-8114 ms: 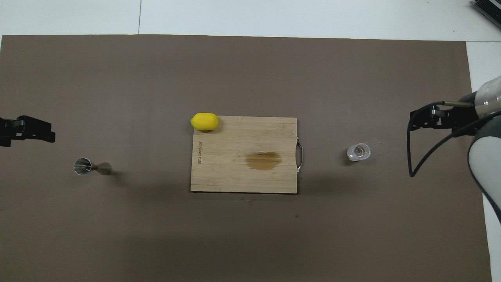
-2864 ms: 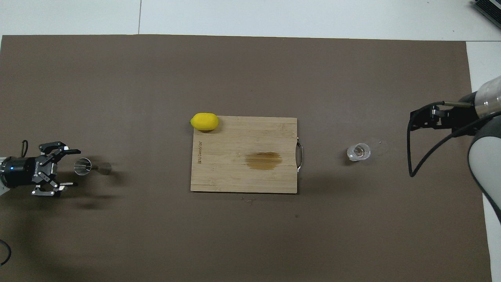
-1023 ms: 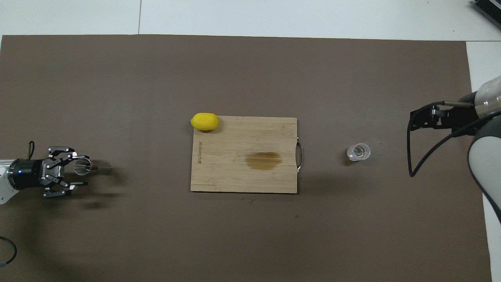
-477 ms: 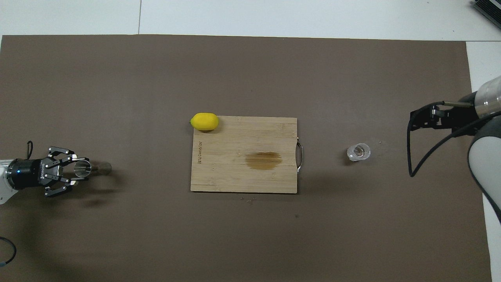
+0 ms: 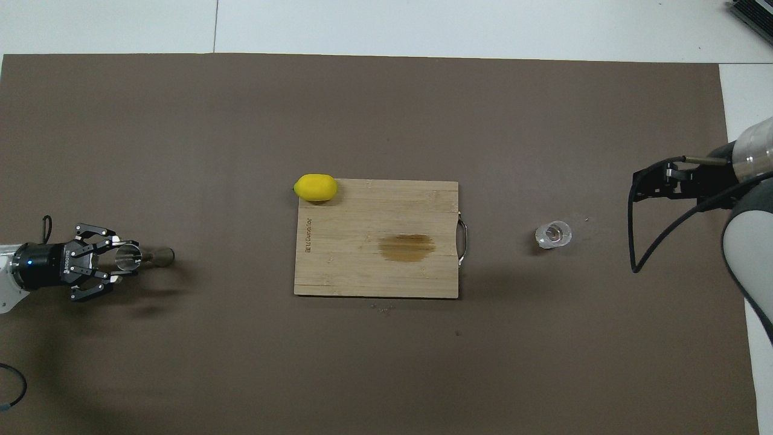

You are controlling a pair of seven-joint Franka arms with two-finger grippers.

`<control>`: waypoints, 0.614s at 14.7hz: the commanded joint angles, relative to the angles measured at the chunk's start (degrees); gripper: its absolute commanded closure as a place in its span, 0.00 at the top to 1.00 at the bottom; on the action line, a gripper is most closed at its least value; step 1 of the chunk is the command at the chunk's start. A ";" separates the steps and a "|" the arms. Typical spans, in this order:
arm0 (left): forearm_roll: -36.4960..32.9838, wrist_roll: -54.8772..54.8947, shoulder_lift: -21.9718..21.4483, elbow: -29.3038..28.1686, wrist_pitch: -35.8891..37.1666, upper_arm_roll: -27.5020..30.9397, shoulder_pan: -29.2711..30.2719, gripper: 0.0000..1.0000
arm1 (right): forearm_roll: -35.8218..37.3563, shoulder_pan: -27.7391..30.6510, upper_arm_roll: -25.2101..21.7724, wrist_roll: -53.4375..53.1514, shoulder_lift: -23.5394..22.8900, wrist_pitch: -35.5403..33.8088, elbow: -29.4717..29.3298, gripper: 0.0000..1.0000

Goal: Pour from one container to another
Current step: 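Close the left gripper around the small metal cup, then carry the metal cup with the left gripper onto the cutting board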

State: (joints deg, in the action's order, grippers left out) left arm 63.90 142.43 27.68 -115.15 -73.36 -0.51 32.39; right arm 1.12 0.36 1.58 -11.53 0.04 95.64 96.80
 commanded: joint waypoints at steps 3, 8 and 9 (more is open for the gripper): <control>3.50 -4.96 -2.71 -1.74 0.32 0.25 -3.98 0.33 | -1.12 0.61 0.35 -0.51 0.57 -0.37 0.24 1.00; 10.00 -8.39 -6.05 -5.24 -0.56 0.34 -12.59 0.33 | -1.12 0.61 0.35 -0.51 0.57 -0.37 0.32 1.00; 11.58 -8.92 -6.93 -6.39 -1.08 0.34 -14.53 0.33 | -1.12 0.61 0.35 -0.51 0.57 -0.37 0.32 1.00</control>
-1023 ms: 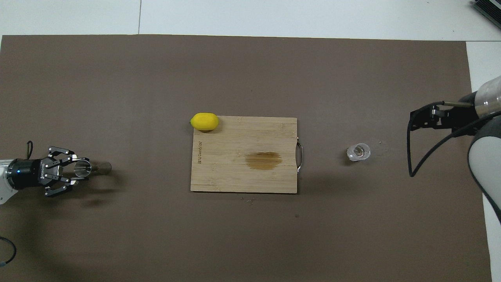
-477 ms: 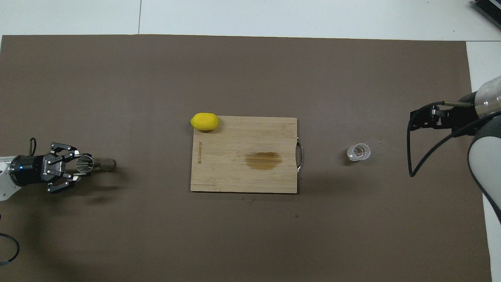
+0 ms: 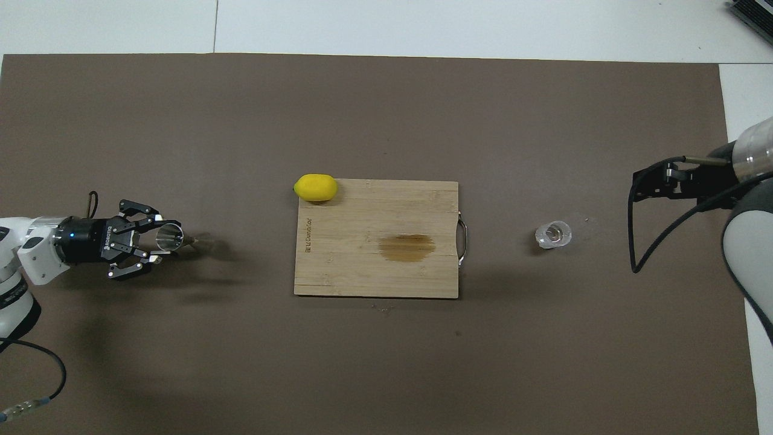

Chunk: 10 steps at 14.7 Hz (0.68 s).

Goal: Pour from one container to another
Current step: 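Carry the metal cup with the left gripper onto the cutting board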

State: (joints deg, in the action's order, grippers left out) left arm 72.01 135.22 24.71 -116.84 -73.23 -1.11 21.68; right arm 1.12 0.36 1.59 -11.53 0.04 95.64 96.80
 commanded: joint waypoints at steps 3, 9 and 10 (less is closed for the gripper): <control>9.26 -1.80 -5.90 -7.86 -5.68 0.93 -10.32 0.33 | -1.12 0.61 0.35 -0.51 0.57 -0.37 0.24 1.00; 20.87 -4.35 -10.29 -11.65 -16.05 0.84 -23.68 0.33 | -1.12 0.61 0.35 -0.51 0.57 -0.37 0.24 1.00; 24.11 -4.26 -10.64 -12.44 -17.28 0.84 -25.97 0.33 | -1.12 0.61 0.35 -0.51 0.57 -0.37 0.32 1.00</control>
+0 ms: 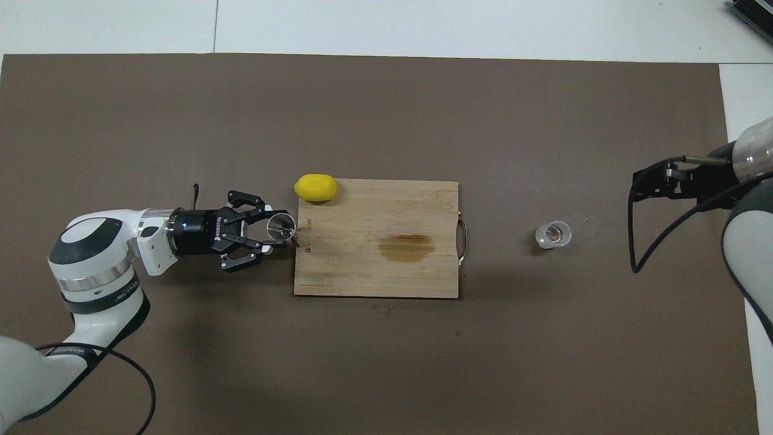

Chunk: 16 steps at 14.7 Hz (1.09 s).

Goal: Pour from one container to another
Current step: 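Carry the metal cup with the left gripper onto the cutting board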

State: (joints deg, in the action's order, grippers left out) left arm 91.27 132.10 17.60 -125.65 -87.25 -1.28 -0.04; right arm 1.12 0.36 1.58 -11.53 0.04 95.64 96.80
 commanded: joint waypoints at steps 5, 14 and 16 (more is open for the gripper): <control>23.65 0.25 -3.28 -3.81 -15.02 1.10 -19.09 0.33 | -1.12 0.61 0.35 -0.33 0.57 -0.37 0.32 1.00; 37.05 12.91 -1.96 -3.90 -27.44 1.10 -31.78 0.33 | -1.12 0.96 0.17 -3.83 0.57 -0.20 0.41 0.99; 37.32 13.44 -1.43 -3.99 -27.53 1.01 -31.87 0.33 | -1.12 0.70 0.17 -9.09 0.14 1.03 0.41 0.99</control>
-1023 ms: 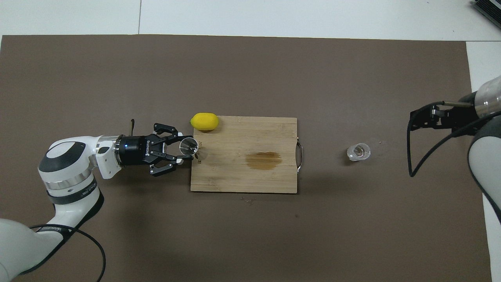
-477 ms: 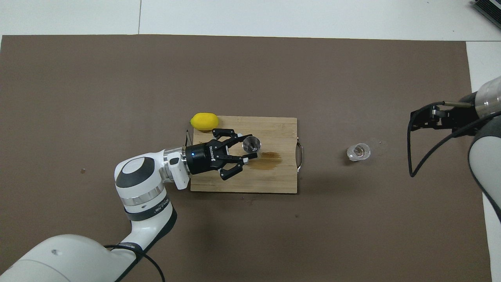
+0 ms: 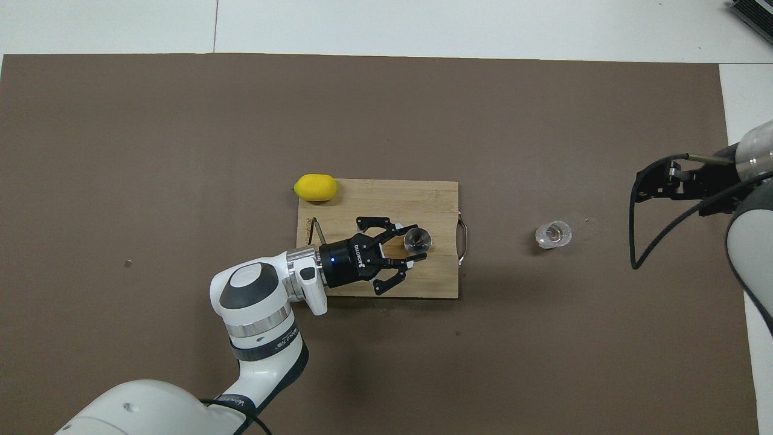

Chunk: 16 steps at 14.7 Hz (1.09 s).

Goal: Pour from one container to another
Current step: 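Release the cup on the board while the right gripper reaches the glass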

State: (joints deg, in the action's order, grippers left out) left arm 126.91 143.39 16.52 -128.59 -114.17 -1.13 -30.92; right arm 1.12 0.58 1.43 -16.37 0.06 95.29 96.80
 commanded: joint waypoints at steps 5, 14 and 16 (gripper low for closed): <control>2.99 6.64 1.06 -0.96 0.17 0.95 -1.16 0.32 | -1.21 1.00 0.41 -18.58 -2.25 6.11 2.15 0.99; 2.12 5.94 -3.14 -7.18 3.07 1.21 0.94 1.00 | -15.78 6.44 0.32 -36.70 -11.56 15.08 8.74 0.97; 0.02 5.50 -5.96 -10.53 4.73 1.21 2.96 1.00 | -18.42 7.85 0.32 -36.98 -12.88 17.90 12.00 0.97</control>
State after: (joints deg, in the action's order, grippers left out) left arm 128.23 148.37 15.86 -133.37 -111.72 -0.10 -30.12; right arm -14.23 6.83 1.24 -51.73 -12.66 110.06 104.97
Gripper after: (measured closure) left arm 0.000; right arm 0.026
